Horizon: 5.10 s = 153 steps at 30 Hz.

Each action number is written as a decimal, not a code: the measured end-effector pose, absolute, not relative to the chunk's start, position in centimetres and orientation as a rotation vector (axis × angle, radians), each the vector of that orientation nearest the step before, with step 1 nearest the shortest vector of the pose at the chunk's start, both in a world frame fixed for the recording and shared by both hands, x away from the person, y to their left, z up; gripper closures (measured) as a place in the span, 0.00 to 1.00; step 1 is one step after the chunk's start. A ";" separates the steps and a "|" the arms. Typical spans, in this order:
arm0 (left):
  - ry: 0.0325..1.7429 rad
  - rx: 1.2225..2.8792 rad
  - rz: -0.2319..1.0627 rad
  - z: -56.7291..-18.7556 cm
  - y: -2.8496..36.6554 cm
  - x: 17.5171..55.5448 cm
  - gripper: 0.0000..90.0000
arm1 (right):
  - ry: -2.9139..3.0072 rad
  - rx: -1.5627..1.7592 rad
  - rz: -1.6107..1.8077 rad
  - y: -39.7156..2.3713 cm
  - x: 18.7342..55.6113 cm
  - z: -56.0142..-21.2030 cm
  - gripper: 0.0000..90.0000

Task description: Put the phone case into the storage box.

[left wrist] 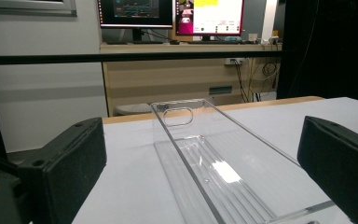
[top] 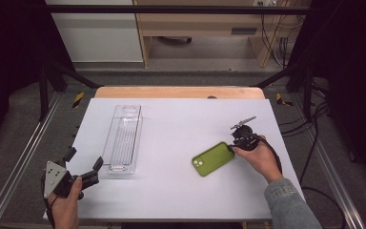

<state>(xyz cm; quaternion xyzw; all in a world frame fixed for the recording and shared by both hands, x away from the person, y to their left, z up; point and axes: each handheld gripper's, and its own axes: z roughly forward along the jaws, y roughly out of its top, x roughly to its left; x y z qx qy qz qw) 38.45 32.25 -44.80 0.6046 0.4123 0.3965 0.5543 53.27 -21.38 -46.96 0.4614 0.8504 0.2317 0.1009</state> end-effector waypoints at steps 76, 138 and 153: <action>1.022 1.654 0.840 -40.1 18.9 40.9 0.01 | 1.813 1.454 1.350 -21.6 44.6 -45.7 0.98; 1.033 1.785 0.628 -42.3 7.4 42.3 0.60 | 1.604 1.375 1.408 -18.7 43.3 -44.9 0.98; 1.112 1.764 0.554 -42.7 7.4 42.9 0.82 | 1.602 1.362 1.410 -18.4 43.1 -44.8 0.98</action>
